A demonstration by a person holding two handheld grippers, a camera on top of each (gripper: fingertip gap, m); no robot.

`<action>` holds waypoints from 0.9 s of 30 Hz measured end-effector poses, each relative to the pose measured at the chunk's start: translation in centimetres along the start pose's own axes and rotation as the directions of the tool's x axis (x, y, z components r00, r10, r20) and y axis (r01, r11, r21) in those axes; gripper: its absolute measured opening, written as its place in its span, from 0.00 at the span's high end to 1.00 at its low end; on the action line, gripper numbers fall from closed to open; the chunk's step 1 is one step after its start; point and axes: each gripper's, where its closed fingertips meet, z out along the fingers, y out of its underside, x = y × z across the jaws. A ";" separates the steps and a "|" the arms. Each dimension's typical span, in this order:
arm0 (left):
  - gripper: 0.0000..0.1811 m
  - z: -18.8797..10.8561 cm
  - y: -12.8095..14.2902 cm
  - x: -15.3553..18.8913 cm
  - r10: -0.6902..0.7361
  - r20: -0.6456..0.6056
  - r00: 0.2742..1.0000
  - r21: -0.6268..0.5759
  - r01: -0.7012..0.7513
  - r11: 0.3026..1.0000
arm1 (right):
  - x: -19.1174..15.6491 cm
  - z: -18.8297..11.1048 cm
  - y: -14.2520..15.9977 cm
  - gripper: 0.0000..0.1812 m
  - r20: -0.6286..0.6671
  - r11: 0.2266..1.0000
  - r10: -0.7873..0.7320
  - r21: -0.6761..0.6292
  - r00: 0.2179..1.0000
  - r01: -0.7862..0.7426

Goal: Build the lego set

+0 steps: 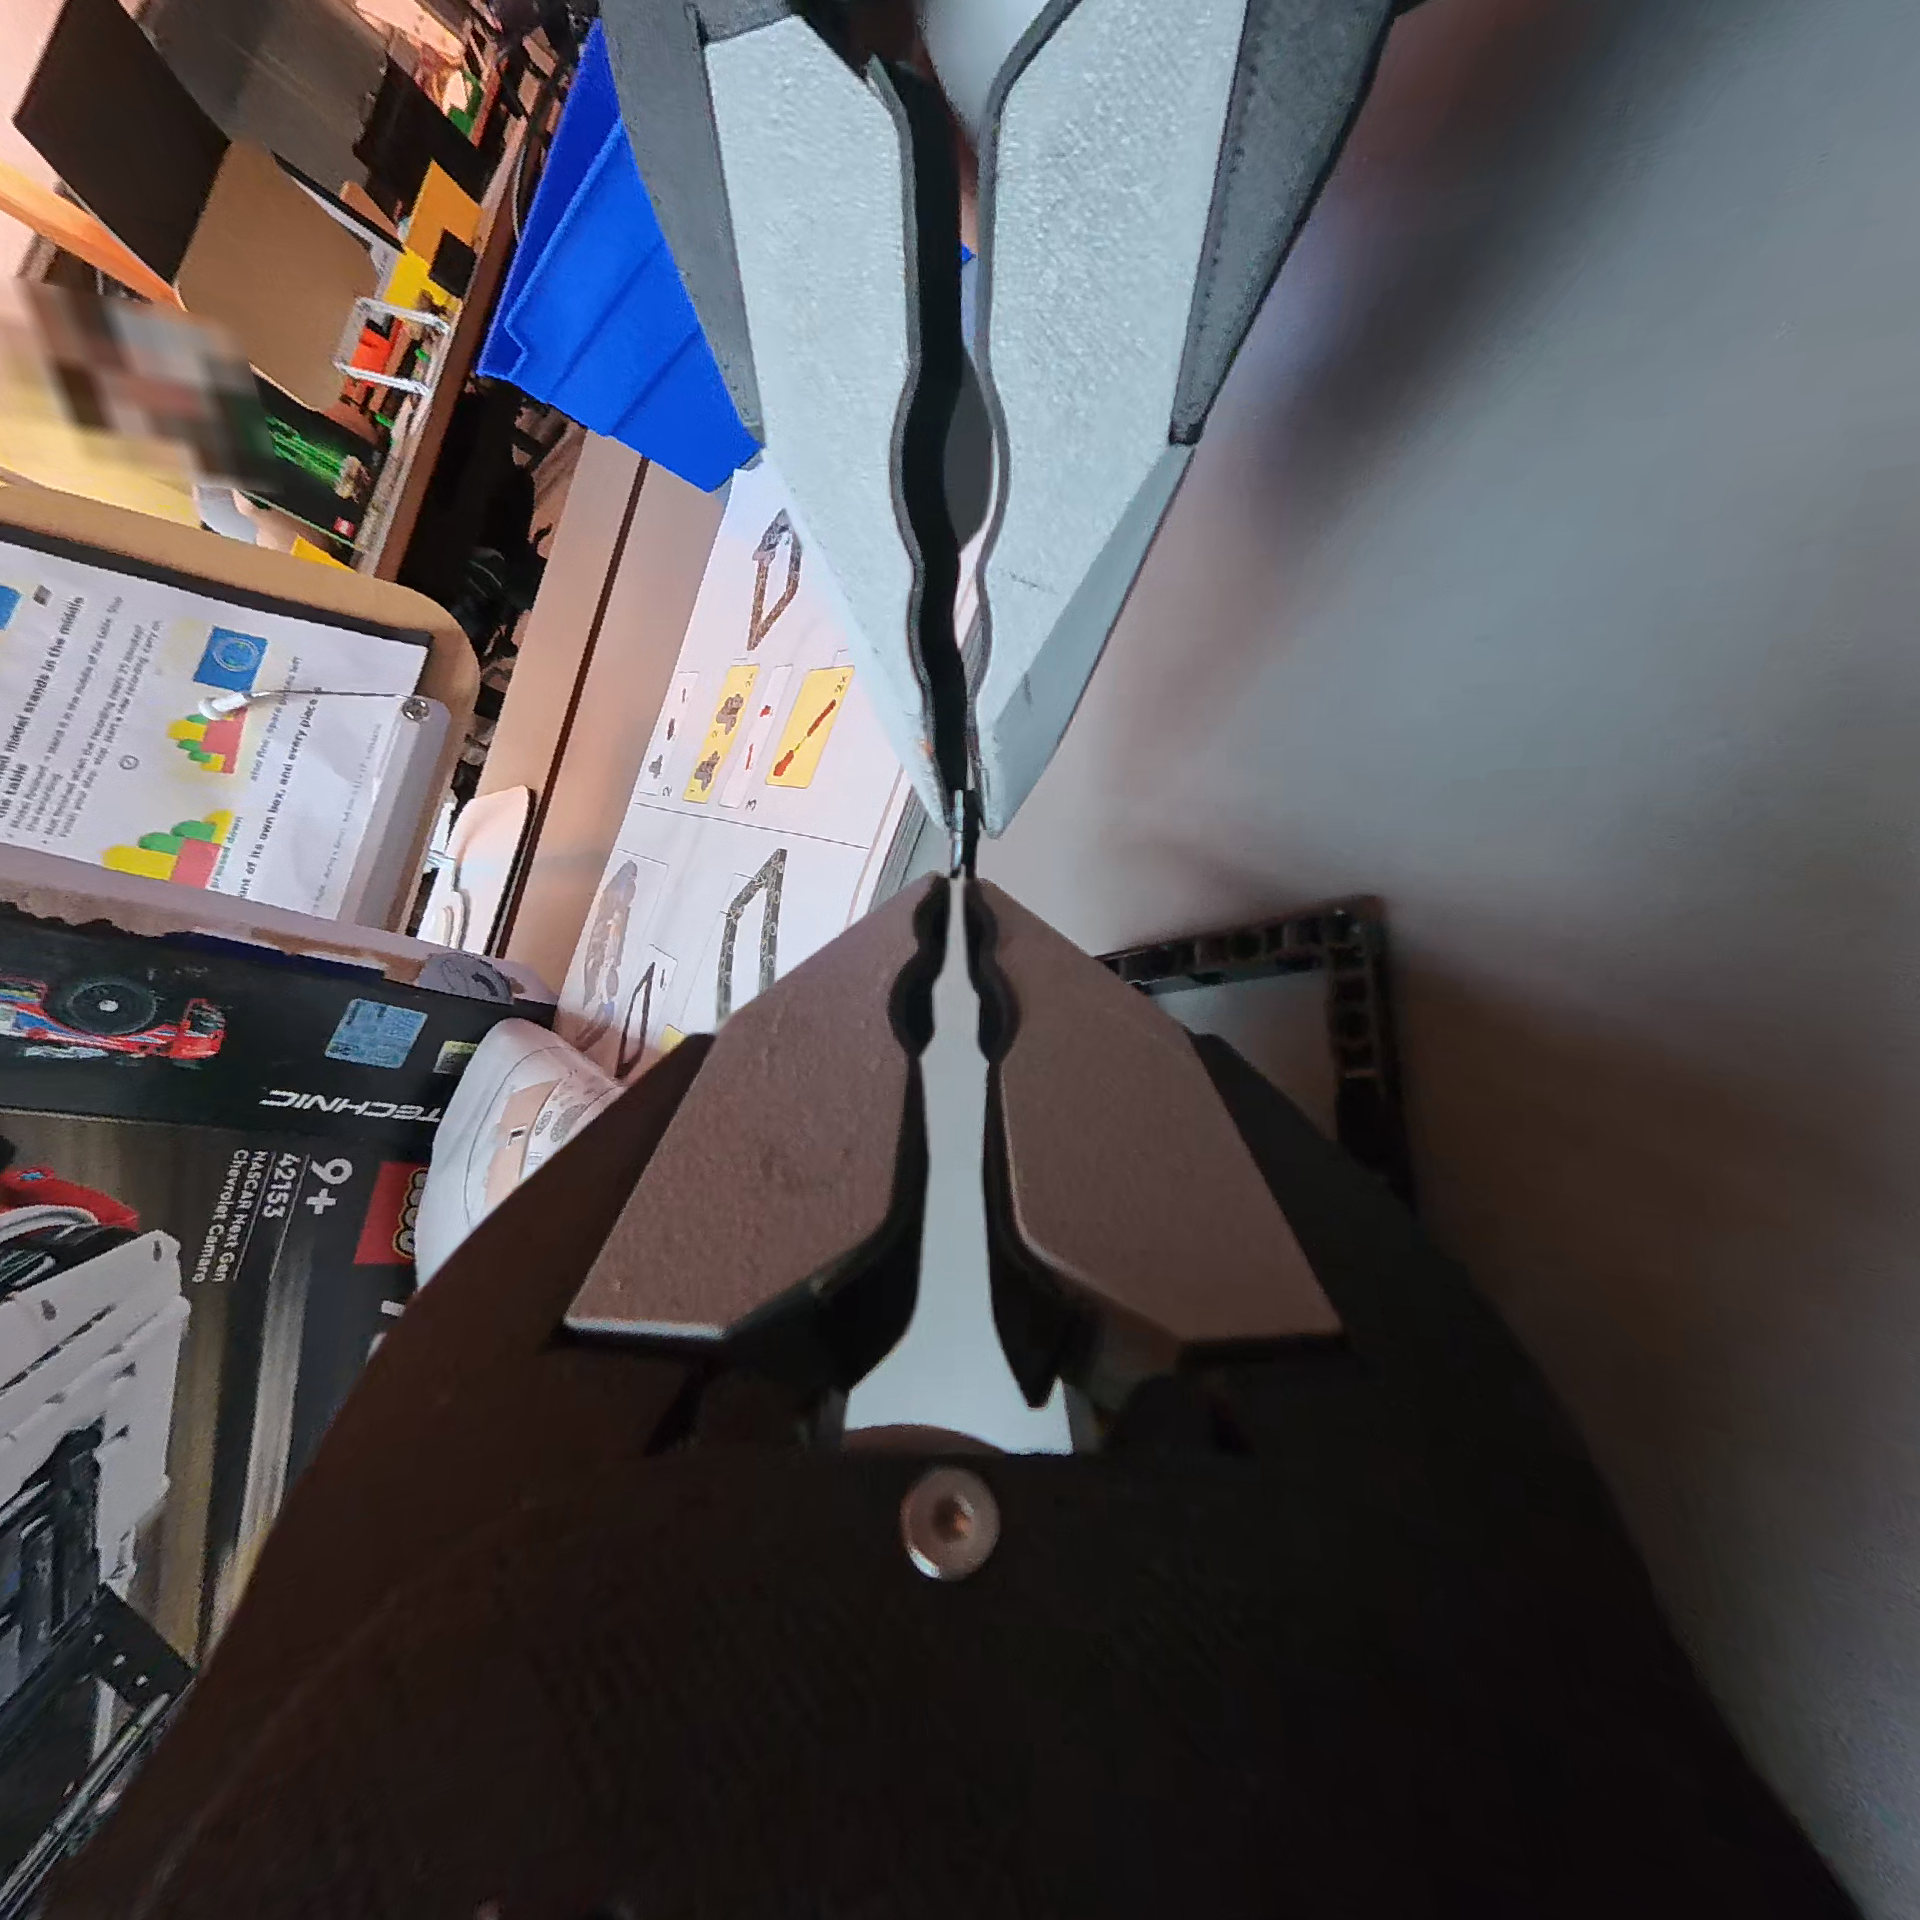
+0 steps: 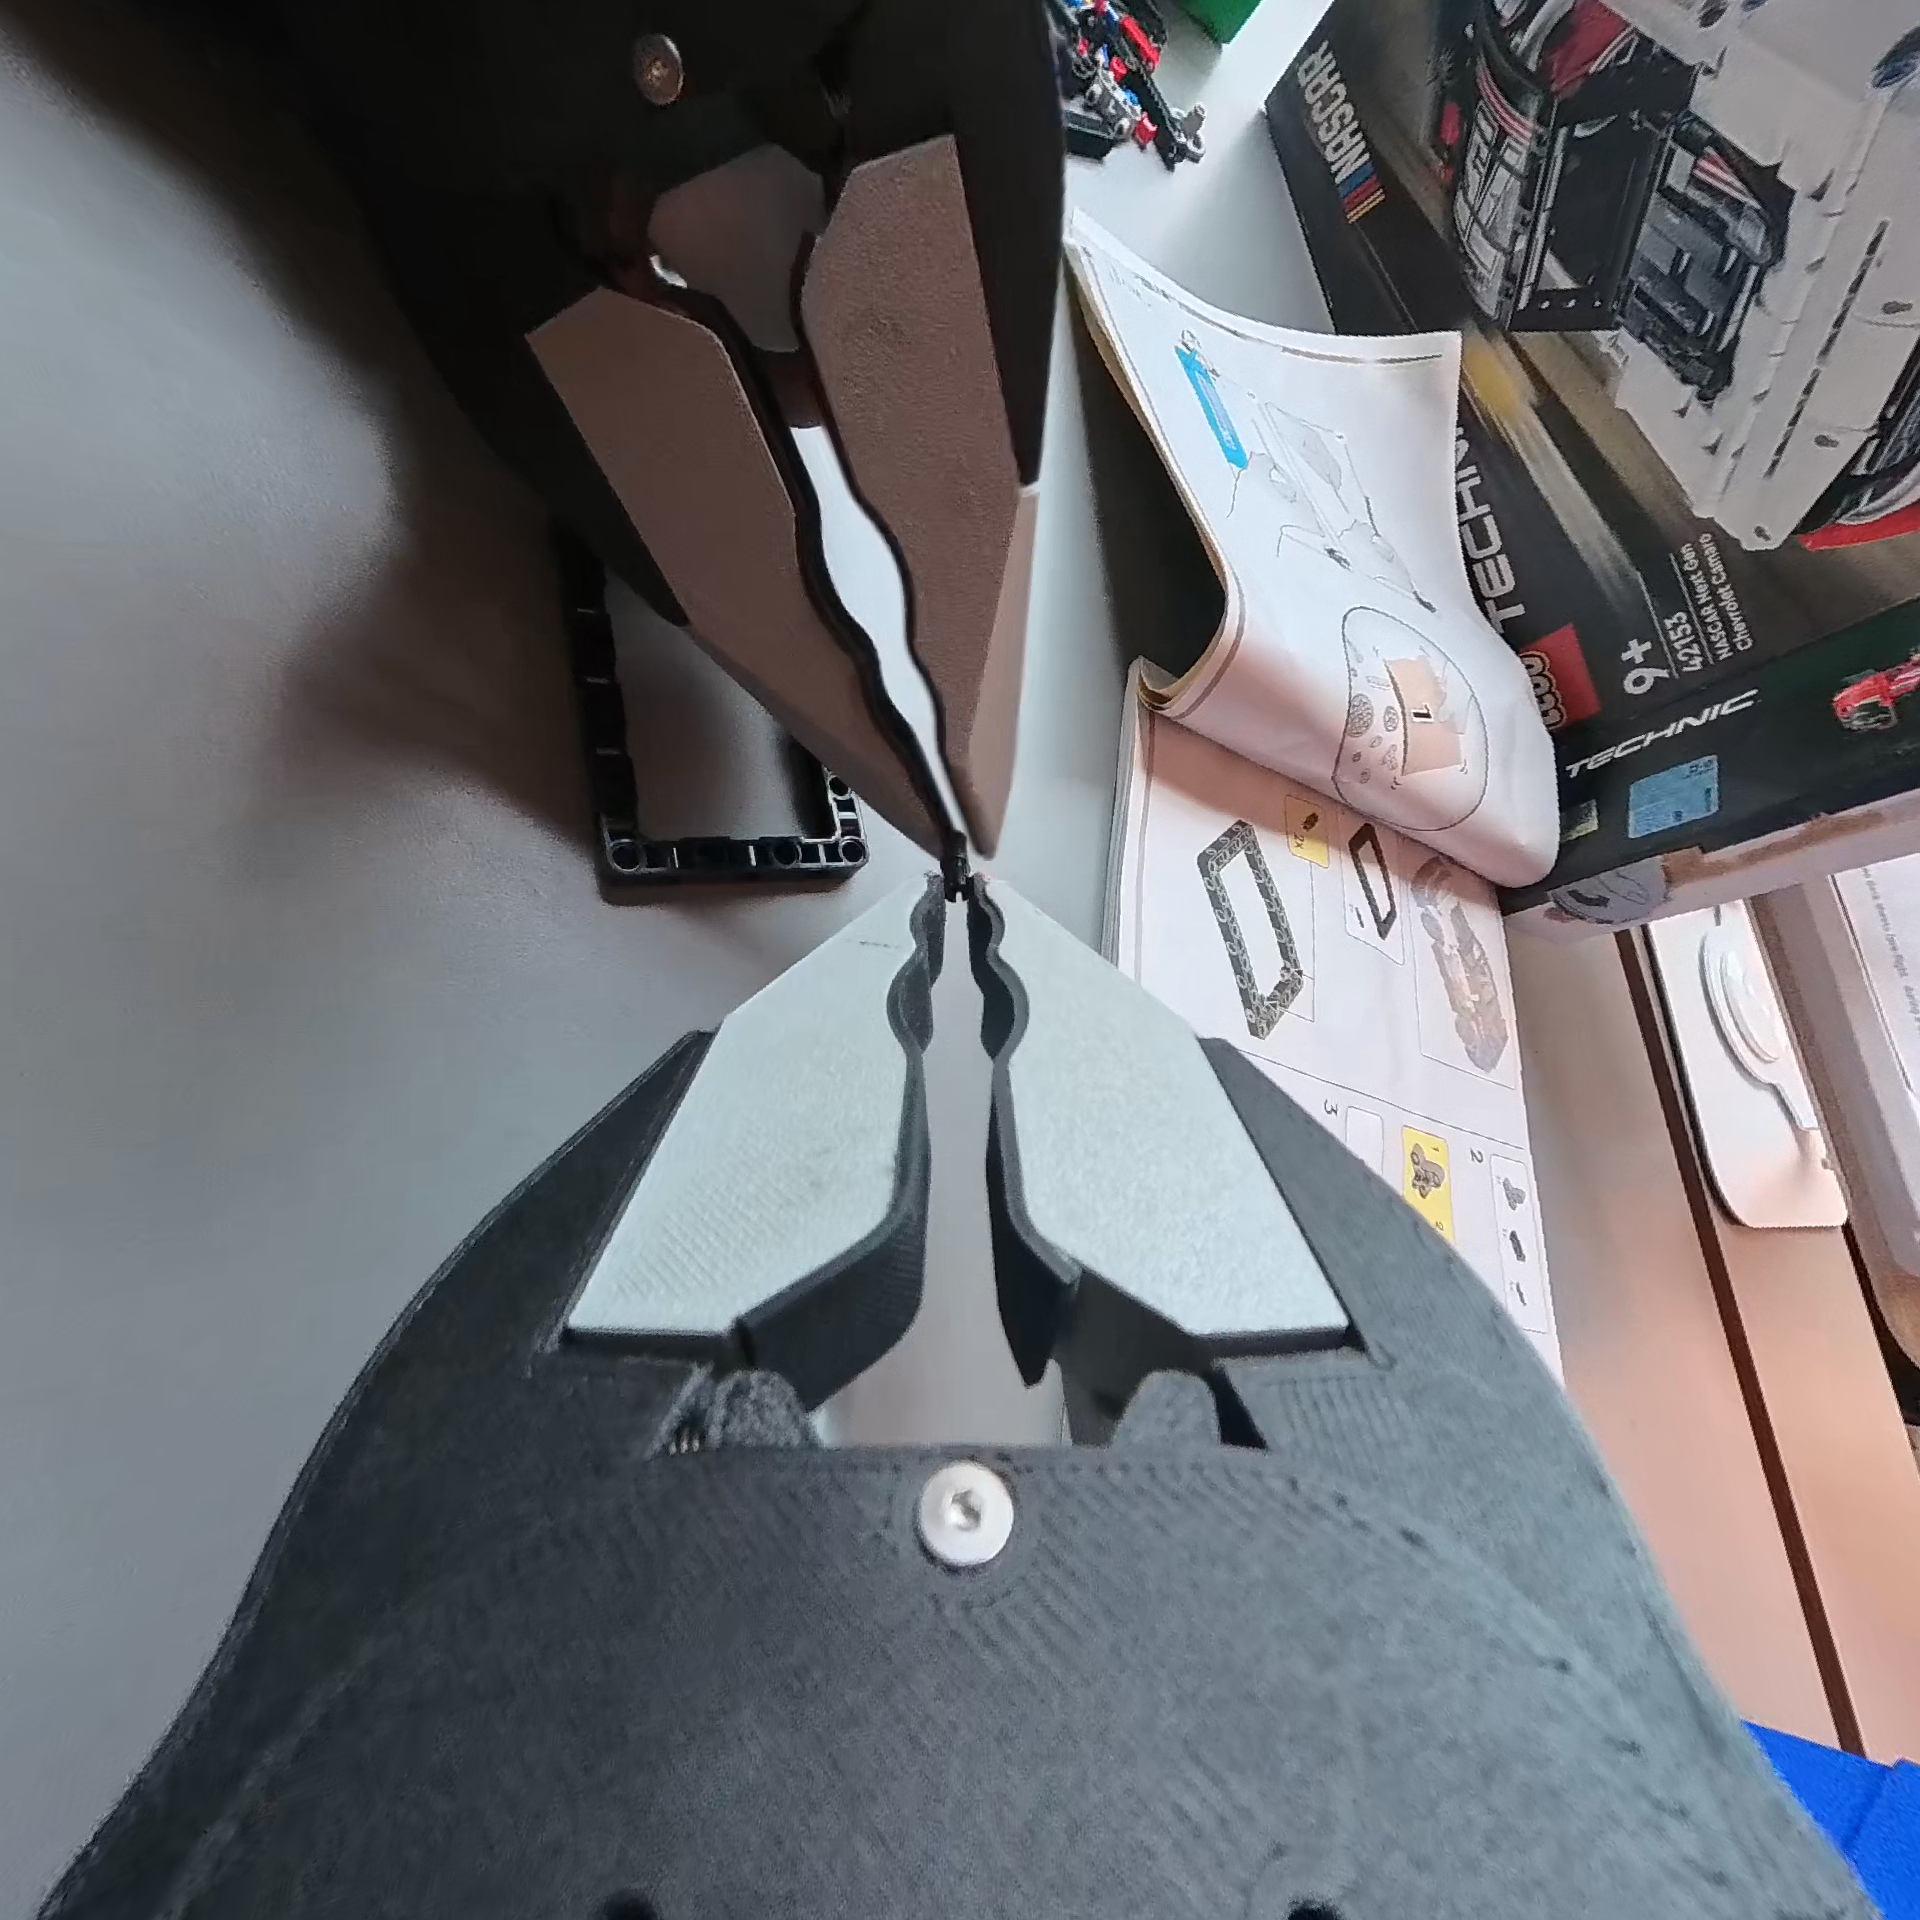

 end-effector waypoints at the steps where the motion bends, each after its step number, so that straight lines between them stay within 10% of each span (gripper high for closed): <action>1: 0.97 -0.1 0.0 -0.2 -0.004 0.012 1.000 0.003 0.003 1.000 | 0.0 0.0 0.0 1.00 0.000 1.000 -0.002 -0.002 1.000 0.002; 27: 0.99 -0.2 -0.2 0.1 0.071 0.017 0.997 -0.017 -0.071 0.997 | 0.0 0.1 -0.2 1.00 0.006 1.000 0.022 0.012 1.000 -0.022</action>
